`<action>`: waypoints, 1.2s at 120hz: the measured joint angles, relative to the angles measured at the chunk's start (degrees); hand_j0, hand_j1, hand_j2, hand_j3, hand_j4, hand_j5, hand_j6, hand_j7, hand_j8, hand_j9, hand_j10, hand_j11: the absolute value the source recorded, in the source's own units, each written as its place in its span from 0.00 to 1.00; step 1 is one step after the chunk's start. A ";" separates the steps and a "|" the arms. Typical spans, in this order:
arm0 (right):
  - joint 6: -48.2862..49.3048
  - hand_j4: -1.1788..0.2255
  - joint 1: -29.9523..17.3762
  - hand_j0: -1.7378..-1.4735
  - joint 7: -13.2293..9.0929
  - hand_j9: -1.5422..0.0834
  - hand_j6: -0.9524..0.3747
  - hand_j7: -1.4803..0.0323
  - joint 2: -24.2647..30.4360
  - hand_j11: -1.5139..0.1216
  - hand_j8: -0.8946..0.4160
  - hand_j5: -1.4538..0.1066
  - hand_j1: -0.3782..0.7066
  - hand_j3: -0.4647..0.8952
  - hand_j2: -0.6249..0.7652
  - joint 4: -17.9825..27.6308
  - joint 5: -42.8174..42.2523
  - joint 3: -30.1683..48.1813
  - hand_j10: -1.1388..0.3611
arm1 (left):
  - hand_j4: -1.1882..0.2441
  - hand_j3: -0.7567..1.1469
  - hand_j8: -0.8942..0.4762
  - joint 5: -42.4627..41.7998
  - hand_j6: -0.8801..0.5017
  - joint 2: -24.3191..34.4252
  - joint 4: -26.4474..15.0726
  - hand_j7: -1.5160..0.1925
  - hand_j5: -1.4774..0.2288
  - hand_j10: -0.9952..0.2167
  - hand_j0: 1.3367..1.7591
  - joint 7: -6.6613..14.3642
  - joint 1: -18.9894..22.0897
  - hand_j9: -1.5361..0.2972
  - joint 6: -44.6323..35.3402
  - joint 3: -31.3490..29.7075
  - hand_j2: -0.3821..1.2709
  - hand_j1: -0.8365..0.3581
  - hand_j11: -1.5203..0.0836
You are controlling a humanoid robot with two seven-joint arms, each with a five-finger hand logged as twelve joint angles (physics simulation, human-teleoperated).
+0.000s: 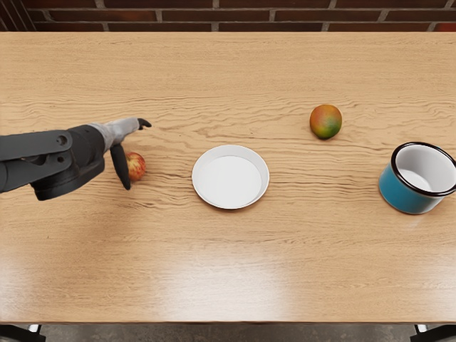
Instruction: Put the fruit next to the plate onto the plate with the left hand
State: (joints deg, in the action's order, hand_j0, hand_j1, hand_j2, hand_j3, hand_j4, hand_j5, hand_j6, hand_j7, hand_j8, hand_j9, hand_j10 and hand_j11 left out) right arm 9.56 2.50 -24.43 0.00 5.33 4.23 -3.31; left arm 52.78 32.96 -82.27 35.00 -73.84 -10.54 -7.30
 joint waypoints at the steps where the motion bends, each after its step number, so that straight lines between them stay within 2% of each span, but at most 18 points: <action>1: 0.01 0.84 0.01 0.30 0.00 0.95 0.72 0.98 0.00 0.93 0.68 0.93 0.03 0.34 0.45 0.00 0.00 0.01 0.76 | 0.75 0.40 0.56 0.00 0.55 -0.04 0.02 0.80 0.78 0.72 0.76 0.00 -0.03 0.76 -0.30 -0.23 0.25 0.88 0.85; 59: 0.07 0.84 0.52 0.30 0.00 0.95 0.72 0.98 0.00 0.93 0.68 0.93 0.03 0.34 0.45 0.03 0.05 -0.01 0.76 | 0.63 0.40 0.45 -0.36 0.43 -1.93 0.19 0.68 0.65 0.59 0.76 0.00 1.16 0.64 -7.02 -3.10 0.27 0.72 0.72; 144: 0.10 0.84 0.82 0.30 0.02 0.95 0.72 0.98 0.00 0.93 0.68 0.93 0.03 0.34 0.45 0.03 0.03 0.05 0.76 | 0.55 0.40 0.36 -0.26 0.34 -1.49 1.29 0.58 0.56 0.49 0.76 0.00 3.02 0.55 -7.66 -3.19 0.28 0.59 0.62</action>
State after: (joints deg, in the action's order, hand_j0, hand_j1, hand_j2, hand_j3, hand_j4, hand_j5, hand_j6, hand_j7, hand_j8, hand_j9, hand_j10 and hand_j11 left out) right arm 9.67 3.31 -24.40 0.00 5.36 4.26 -3.26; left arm 52.53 31.46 -80.98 35.00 -70.83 -18.20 -10.48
